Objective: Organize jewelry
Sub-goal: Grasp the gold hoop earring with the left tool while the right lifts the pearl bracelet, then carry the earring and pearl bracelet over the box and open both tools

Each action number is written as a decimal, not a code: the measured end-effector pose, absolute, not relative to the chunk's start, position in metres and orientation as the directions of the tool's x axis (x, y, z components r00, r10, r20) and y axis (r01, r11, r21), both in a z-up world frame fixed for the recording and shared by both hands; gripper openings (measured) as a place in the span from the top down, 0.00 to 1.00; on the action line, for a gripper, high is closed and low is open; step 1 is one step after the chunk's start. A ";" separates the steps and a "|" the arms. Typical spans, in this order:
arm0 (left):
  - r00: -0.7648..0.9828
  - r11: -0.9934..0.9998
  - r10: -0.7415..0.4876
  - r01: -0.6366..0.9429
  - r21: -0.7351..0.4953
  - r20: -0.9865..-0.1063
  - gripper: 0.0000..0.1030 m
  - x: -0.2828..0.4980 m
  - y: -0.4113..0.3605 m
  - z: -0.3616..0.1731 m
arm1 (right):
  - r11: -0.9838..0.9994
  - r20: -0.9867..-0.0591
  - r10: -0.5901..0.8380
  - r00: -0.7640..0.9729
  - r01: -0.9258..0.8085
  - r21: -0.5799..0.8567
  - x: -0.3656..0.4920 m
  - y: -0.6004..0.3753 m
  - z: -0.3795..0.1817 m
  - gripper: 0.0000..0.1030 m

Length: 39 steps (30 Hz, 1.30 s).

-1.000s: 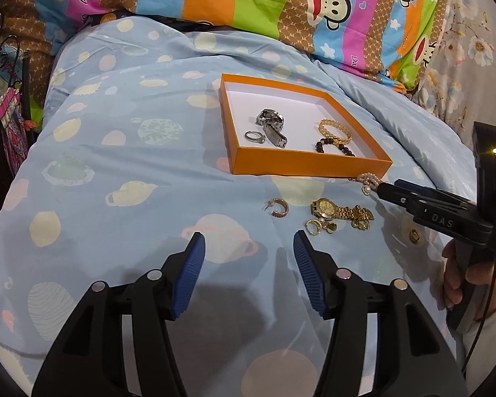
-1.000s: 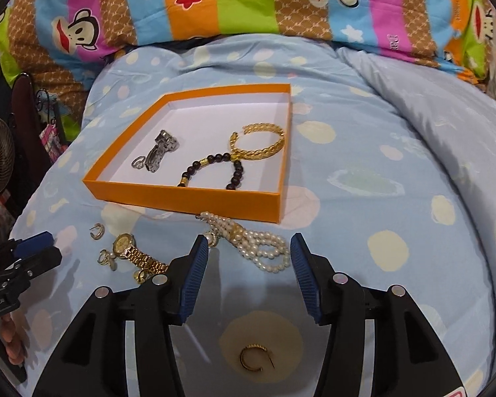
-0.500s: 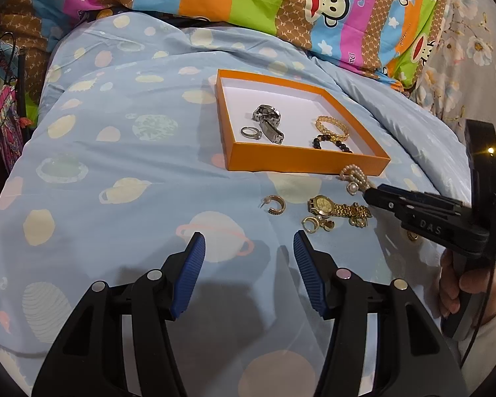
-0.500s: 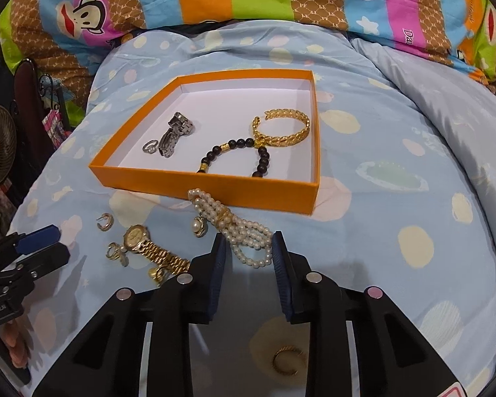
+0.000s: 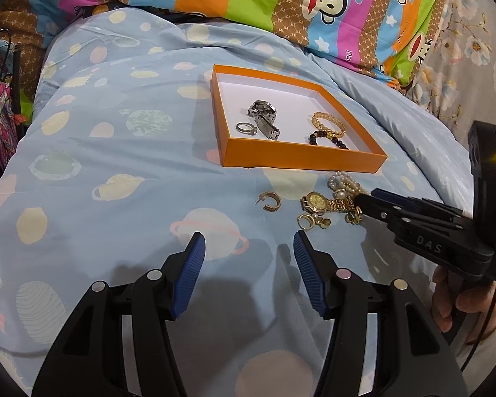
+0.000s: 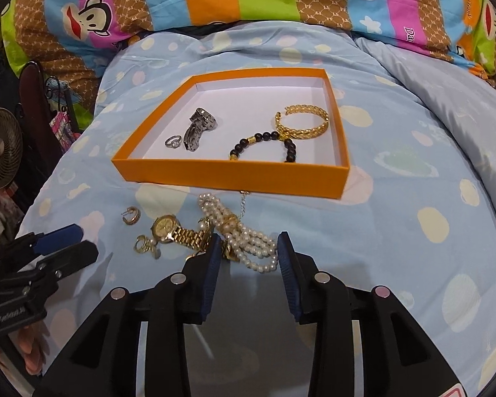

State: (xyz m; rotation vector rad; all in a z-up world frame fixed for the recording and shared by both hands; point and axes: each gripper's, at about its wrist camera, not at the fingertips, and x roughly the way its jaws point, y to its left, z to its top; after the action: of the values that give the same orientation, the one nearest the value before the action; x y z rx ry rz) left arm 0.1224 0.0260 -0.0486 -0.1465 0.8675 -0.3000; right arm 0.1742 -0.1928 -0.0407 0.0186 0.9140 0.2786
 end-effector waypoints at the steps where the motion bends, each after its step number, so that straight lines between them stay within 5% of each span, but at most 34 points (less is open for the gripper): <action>1: 0.607 0.948 -0.319 0.201 -0.248 -0.728 0.48 0.122 0.025 -0.049 | 0.963 -0.778 0.247 0.577 -0.237 0.131 0.177 -0.192 -0.040 0.64; 8: 0.600 0.947 -0.321 0.210 -0.243 -0.732 0.48 0.122 0.023 -0.049 | 0.954 -0.786 0.256 0.563 -0.278 0.112 0.190 -0.184 -0.042 0.61; 10: 0.598 0.947 -0.322 0.210 -0.244 -0.734 0.48 0.123 0.022 -0.049 | 0.950 -0.790 0.263 0.554 -0.291 0.112 0.189 -0.183 -0.042 0.75; 15: 0.592 0.944 -0.329 0.212 -0.252 -0.736 0.48 0.126 0.022 -0.049 | 0.953 -0.780 0.278 0.561 -0.259 0.154 0.177 -0.187 -0.038 0.92; 24: 0.576 0.954 -0.289 0.240 -0.179 -0.764 0.49 0.146 0.001 -0.051 | 0.956 -0.697 0.285 0.658 -0.140 0.258 0.127 -0.218 -0.016 0.93; 34: 0.581 0.959 -0.273 0.227 -0.169 -0.767 0.81 0.164 -0.007 -0.052 | 0.944 -0.668 0.307 0.678 -0.130 0.302 0.095 -0.222 -0.009 0.94; 39: 0.576 0.949 -0.291 0.278 -0.152 -0.764 0.81 0.159 -0.017 -0.051 | 0.942 -0.661 0.307 0.685 -0.118 0.314 0.091 -0.223 -0.009 0.94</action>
State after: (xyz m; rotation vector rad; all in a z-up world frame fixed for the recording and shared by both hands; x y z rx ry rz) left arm 0.1589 -0.0172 -0.0508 -0.0156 0.8975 -0.3329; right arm 0.0911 -0.2228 -0.0088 0.2559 0.7824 0.2409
